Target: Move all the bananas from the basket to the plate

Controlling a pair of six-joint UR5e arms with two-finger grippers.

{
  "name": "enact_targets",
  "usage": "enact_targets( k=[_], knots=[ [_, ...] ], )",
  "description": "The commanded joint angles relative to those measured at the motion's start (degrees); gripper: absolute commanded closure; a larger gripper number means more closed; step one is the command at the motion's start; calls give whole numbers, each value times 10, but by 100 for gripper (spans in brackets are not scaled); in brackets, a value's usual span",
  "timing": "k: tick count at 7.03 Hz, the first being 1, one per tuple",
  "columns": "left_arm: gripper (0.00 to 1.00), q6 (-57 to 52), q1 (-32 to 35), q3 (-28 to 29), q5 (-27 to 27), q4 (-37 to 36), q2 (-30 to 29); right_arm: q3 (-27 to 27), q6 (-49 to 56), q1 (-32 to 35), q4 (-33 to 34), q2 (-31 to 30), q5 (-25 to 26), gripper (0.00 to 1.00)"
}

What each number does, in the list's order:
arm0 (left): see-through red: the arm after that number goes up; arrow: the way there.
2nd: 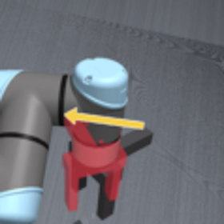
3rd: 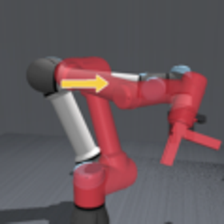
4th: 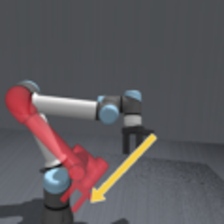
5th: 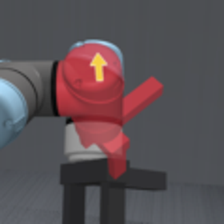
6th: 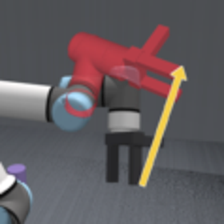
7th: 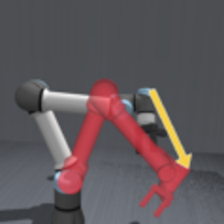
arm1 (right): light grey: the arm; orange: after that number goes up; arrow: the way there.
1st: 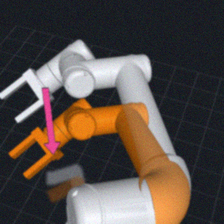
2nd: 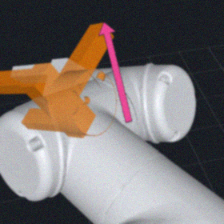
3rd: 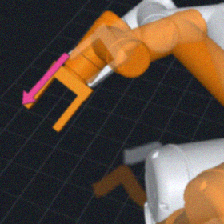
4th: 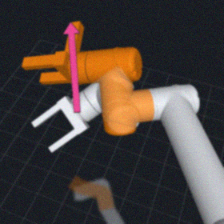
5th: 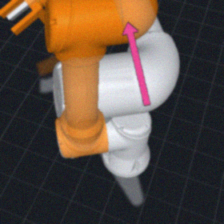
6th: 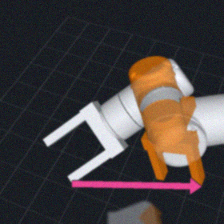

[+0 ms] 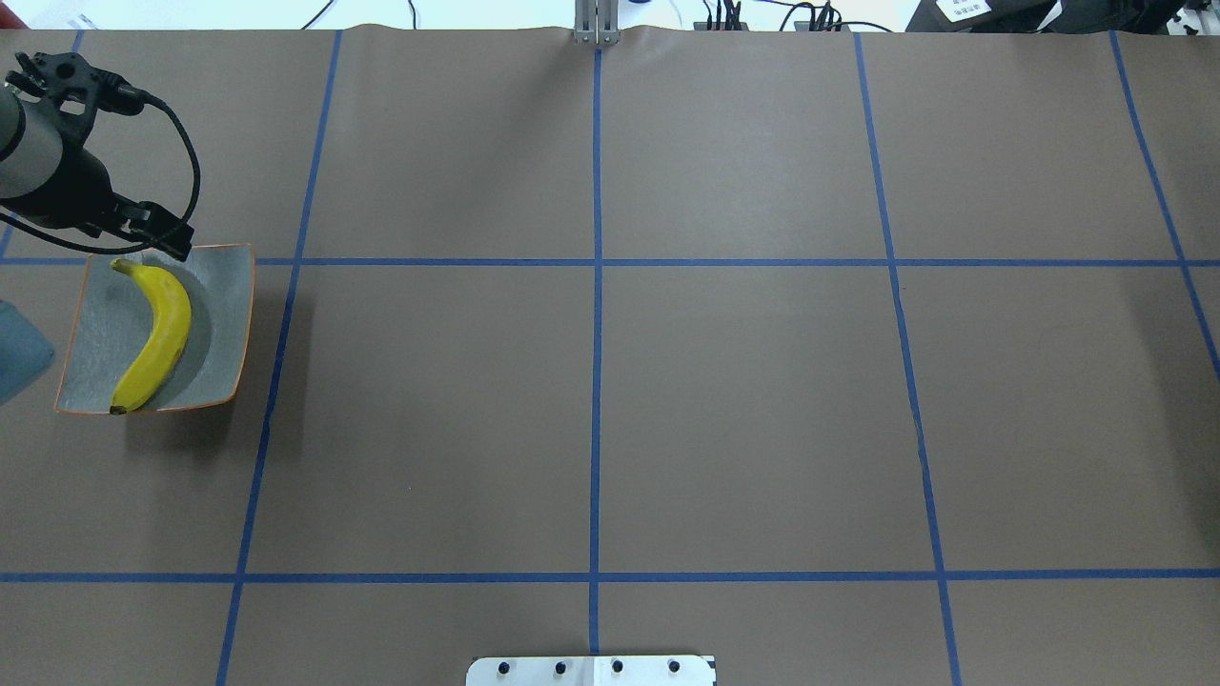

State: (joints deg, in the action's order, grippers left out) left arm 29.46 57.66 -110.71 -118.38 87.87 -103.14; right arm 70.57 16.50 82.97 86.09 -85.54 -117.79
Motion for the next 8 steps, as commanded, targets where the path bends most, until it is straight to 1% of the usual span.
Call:
enact_targets(
  k=[1, 3, 4, 6, 8],
  knots=[
    [0, 1, 0, -2, 0, -2, 0, 5, -1, 0, 0, 5, -3, 100],
    [0, 1, 0, -2, 0, -2, 0, 12, -1, 10, 7, 19, -8, 100],
    [0, 1, 0, -2, 0, -2, 0, 28, 0, 29, 12, 17, -7, 100],
    [0, 1, -1, 1, 0, -3, 0, 88, 1, 53, 70, 17, -2, 100],
    [0, 1, -1, 1, 0, -4, 0, 133, 0, 54, 99, 22, 4, 100]
  ],
)
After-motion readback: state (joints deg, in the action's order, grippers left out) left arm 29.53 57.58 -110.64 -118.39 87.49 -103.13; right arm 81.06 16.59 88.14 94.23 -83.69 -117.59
